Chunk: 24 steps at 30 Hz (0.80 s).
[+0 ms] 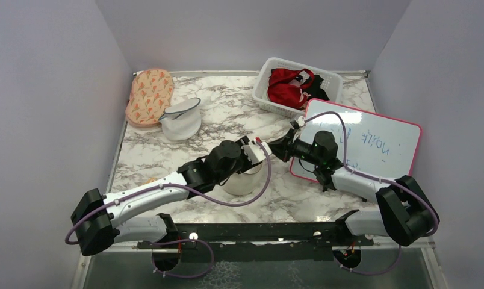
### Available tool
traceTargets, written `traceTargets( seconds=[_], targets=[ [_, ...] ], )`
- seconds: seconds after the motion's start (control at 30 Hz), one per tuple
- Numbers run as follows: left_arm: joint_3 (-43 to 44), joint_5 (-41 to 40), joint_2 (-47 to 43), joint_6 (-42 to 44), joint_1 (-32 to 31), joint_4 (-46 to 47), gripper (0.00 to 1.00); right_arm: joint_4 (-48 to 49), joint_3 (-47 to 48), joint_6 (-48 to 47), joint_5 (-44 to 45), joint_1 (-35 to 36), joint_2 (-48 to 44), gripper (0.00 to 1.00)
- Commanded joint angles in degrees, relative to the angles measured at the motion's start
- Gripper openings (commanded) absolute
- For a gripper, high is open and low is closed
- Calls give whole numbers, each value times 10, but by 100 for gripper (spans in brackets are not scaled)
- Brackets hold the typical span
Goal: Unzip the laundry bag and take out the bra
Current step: Unzip the laundry bag at the center of the board.
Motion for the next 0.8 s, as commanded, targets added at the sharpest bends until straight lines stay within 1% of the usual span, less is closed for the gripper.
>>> traceTargets(
  seconds=[0.0, 0.17, 0.23, 0.3, 0.4, 0.43, 0.57, 0.77],
  targets=[
    [46, -36, 35, 3, -4, 1, 36, 24, -3, -17, -27, 10, -23, 1],
    [58, -36, 62, 2, -10, 0, 32, 18, -3, -34, -30, 24, -39, 1],
    [59, -41, 68, 2, -12, -2, 29, 11, 0, -43, -28, 32, -42, 1],
    [60, -49, 70, 3, -15, -5, 22, 2, 4, -50, -21, 40, -41, 1],
    [61, -50, 61, 10, -17, -5, 7, 1, 4, -50, -12, 42, -38, 1],
    [60, -51, 55, 12, -18, -4, 5, 1, 4, -50, -9, 42, -38, 1],
    [44, -62, 22, 23, -18, -1, 0, -4, 4, -54, -3, 42, -38, 1],
    [7, -36, -60, 30, -20, -1, 0, -13, 0, -57, 36, 42, -40, 1]
  ],
)
